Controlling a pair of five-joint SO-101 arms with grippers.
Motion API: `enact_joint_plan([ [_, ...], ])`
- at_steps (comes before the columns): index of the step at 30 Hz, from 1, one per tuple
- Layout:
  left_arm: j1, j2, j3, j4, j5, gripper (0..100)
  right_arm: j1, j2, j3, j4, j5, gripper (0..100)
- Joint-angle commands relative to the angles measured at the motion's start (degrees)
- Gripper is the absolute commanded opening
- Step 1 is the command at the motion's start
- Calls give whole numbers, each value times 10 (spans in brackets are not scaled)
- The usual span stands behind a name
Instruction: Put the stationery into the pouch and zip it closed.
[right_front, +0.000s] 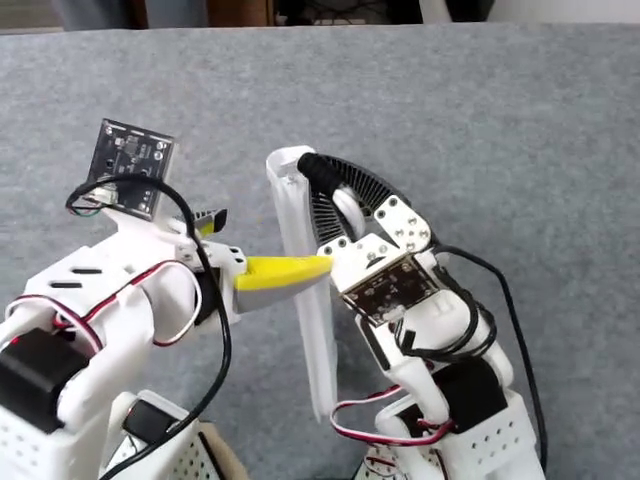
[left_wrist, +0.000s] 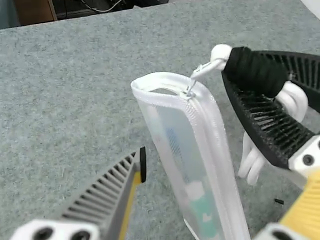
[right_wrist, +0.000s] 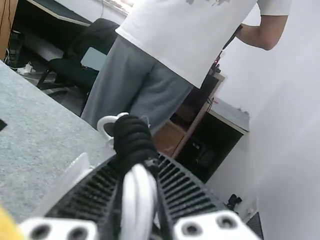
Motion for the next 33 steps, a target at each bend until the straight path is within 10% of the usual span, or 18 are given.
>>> enact_joint_plan([
  [1, -27, 11, 12, -13, 0, 465, -19, -6, -70, 10, -9, 12],
  [33, 7, 10, -74, 74, 3, 464, -17, -5, -75, 8, -8, 12],
])
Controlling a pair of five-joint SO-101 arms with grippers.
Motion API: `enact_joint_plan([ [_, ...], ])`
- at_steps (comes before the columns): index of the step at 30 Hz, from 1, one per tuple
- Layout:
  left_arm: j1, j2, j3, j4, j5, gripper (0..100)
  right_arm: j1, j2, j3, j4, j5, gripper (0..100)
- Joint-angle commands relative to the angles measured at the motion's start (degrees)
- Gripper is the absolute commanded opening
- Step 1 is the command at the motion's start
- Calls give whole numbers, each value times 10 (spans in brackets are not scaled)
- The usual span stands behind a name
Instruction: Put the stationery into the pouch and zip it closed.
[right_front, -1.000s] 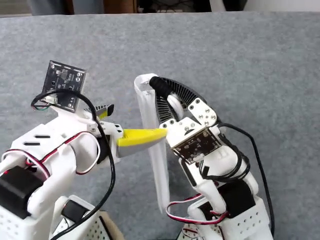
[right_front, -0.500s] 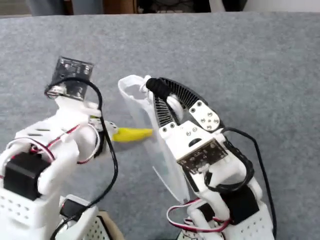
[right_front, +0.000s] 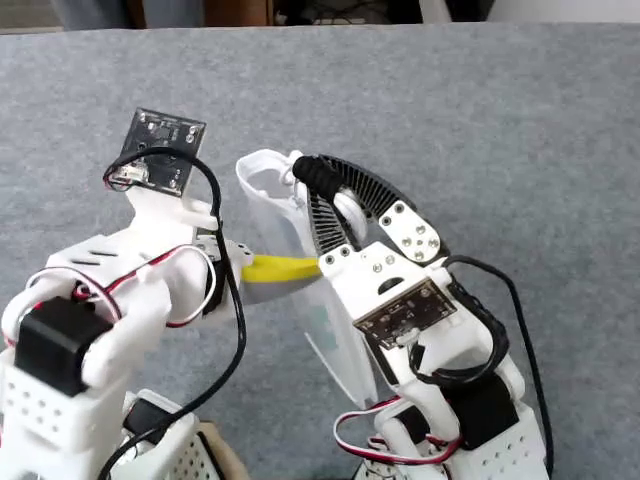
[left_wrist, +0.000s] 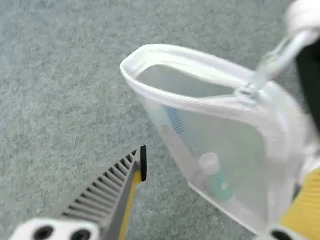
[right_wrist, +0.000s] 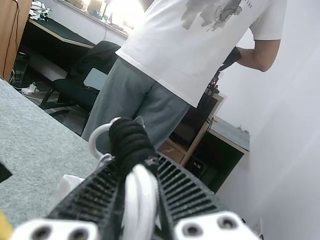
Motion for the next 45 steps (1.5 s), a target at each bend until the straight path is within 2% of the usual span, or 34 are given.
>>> enact_joint_plan([
  [1, 10, -1, -47, 10, 10, 464, -9, -3, -38, -5, -7, 12],
  [13, 6, 0, 40, -63, 10, 464, -11, -4, -64, -2, -9, 12],
  [15, 3, 0, 43, -63, 9, 464, -11, -4, -65, -2, -9, 12],
  [23, -80, -3, 44, -55, 4, 464, -8, -4, -65, -2, -7, 12],
  [29, -87, -3, 45, -41, -20, 464, -8, -4, -66, -2, -7, 12],
  [37, -87, -2, 44, -47, -17, 464, -10, -9, -66, -1, -9, 12],
  [41, -88, -1, 46, -59, -15, 464, -27, -40, -81, 42, -9, 12],
  [45, -125, 0, 81, -104, -15, 464, -54, -61, -131, 124, -10, 12],
])
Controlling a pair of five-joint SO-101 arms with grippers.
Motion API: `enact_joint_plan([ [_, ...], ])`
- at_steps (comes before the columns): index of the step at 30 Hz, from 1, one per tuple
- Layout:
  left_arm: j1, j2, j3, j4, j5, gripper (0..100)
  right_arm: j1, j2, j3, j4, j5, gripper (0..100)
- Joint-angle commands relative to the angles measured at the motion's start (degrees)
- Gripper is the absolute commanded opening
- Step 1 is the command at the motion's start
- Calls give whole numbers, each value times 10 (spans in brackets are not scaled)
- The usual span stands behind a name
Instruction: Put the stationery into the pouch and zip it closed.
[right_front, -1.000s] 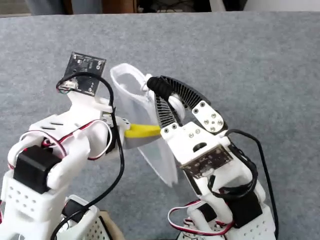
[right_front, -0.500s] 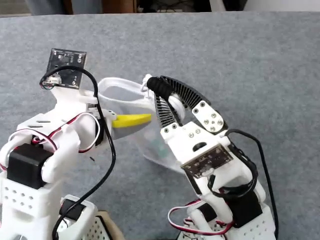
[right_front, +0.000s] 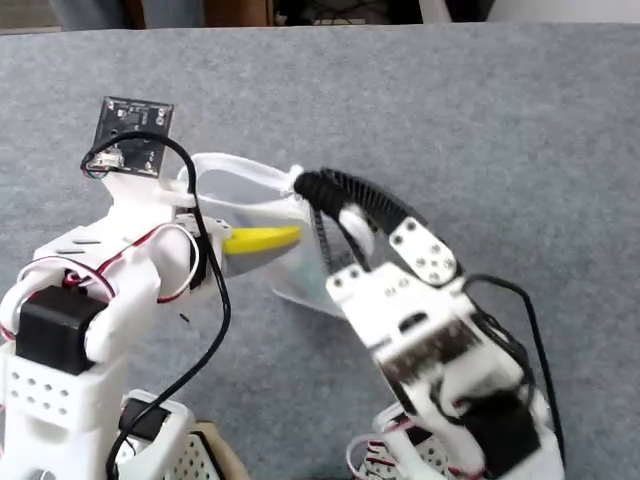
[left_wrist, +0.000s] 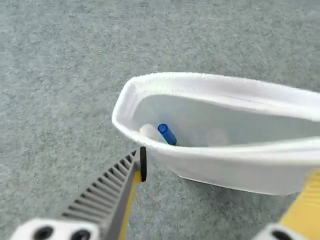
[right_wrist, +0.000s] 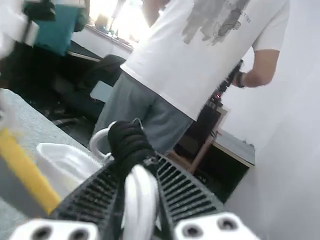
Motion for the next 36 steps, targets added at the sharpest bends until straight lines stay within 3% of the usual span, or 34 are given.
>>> enact_joint_plan([
  [1, -35, 0, 29, -47, 2, 464, -24, -22, -80, 54, -10, 12],
  [7, -53, 0, 85, -69, -3, 464, -25, -29, -128, 128, -10, 12],
  [20, -71, 0, 86, -69, -4, 464, -25, -29, -182, 265, -10, 12],
  [24, -70, 0, 85, -66, -4, 464, -26, -29, -147, 254, -10, 12],
  [30, -57, -1, 85, -63, -4, 464, -30, -29, -69, 156, -10, 12],
  [36, -23, -2, 14, 11, -4, 464, -30, -24, -15, 70, -7, 12],
])
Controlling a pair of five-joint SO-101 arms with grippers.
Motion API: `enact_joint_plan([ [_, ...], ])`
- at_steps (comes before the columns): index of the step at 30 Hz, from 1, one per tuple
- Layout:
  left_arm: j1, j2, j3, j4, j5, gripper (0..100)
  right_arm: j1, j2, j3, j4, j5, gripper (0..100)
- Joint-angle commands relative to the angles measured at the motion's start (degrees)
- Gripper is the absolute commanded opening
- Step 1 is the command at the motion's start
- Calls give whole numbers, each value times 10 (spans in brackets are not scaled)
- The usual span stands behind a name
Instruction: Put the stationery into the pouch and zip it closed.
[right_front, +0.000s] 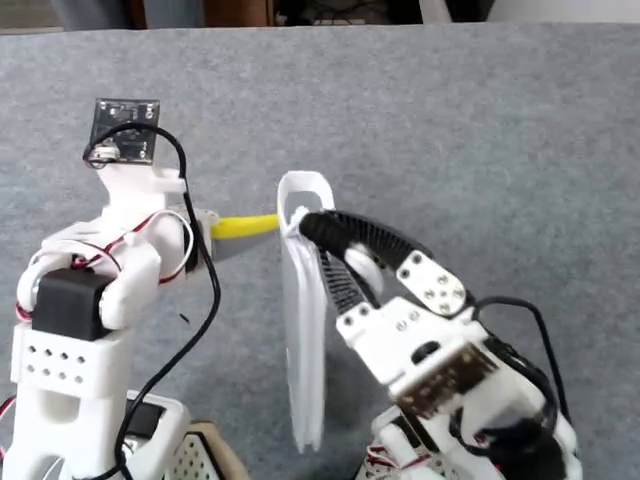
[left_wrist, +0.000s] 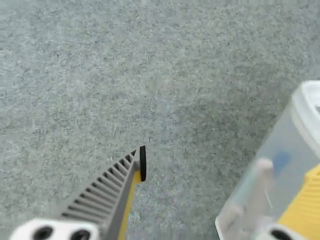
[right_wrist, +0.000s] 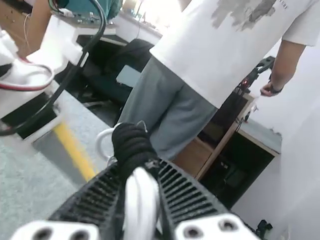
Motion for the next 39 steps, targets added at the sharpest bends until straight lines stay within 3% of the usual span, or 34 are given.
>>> enact_joint_plan([
  [1, 19, -3, -76, 49, -3, 464, -7, 5, 17, -55, -4, 12],
  [8, 19, -6, -150, 125, -46, 464, -6, 6, 49, -97, -4, 12],
  [15, 19, -8, -211, 171, -45, 464, -6, 6, 49, -98, -3, 12],
  [21, 21, -8, -248, 171, 16, 464, 1, 7, 61, -135, -3, 12],
  [31, 142, -29, -252, 172, 19, 464, 23, 7, 98, -169, -3, 12],
  [39, 152, -33, -204, 171, 19, 464, 22, 7, 93, -169, -3, 12],
])
